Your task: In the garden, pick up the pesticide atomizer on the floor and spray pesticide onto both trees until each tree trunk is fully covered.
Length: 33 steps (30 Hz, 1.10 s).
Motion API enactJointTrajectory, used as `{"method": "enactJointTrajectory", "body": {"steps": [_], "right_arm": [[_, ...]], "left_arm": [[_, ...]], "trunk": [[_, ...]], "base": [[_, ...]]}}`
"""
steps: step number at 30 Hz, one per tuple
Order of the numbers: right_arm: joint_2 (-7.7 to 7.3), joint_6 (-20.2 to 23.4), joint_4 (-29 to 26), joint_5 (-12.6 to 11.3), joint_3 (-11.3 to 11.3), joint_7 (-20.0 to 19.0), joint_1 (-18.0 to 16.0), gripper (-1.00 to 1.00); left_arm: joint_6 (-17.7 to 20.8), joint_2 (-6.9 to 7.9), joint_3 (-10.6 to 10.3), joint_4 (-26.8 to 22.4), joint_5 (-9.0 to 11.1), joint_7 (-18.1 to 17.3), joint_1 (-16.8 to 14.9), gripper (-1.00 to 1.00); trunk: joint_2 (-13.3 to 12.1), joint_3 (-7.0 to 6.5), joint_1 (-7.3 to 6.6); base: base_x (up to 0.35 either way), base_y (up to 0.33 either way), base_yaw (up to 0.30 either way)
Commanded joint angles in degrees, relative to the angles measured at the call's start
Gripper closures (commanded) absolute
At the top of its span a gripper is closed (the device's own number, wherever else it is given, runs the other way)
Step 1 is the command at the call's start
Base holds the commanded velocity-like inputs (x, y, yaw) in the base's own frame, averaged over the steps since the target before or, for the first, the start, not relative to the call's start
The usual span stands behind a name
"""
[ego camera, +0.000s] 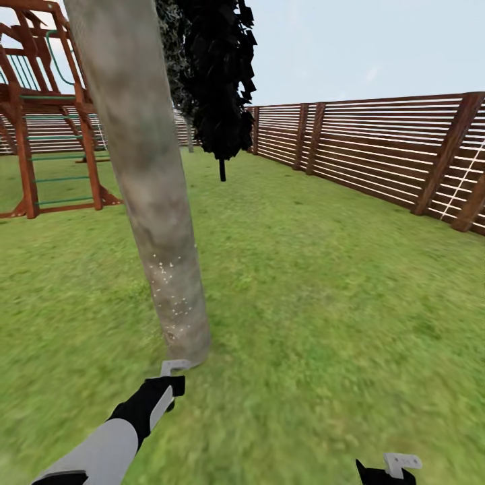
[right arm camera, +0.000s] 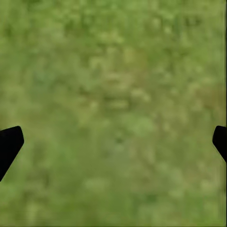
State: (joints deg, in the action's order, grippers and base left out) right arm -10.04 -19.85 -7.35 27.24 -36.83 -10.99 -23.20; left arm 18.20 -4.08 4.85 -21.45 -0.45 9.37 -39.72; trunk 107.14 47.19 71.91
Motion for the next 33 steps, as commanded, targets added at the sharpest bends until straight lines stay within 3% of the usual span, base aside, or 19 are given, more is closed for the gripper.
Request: {"method": "enactJointTrajectory", "body": {"steps": [1,11,15,17,33], "right_arm": [[-0.05,0.1,0.0,0.1,0.0,0.0,0.0,-1.0],[0.13,0.0,0.1,0.0,0.1,0.0,0.0,-1.0],[0.17,0.0,0.1,0.0,0.1,0.0,0.0,-1.0],[0.18,0.0,0.1,0.0,0.1,0.0,0.0,-1.0],[0.11,0.0,0.1,0.0,0.0,0.0,0.0,-1.0]], "left_arm": [[0.0,-0.04,0.0,0.0,0.1,0.7,0.0,1.0],[0.2,0.03,-0.1,-0.1,-0.2,1.0,0.0,1.0],[0.6,0.12,-0.1,-0.1,0.0,4.1,0.0,1.0],[0.7,0.05,-0.1,-0.1,0.1,5.5,0.0,1.0],[0.7,-0.05,-0.1,-0.1,0.2,5.7,0.0,1.0]], "trunk": [[0.0,0.0,0.0],[0.0,0.0,0.0],[0.0,0.0,0.0],[0.0,0.0,0.0],[0.0,0.0,0.0]], "base": [[0.007,-0.264,0.003],[0.0,-0.271,0.038],[0.07,-0.271,0.268],[0.173,-0.242,0.278],[0.236,-0.191,0.131]]}}
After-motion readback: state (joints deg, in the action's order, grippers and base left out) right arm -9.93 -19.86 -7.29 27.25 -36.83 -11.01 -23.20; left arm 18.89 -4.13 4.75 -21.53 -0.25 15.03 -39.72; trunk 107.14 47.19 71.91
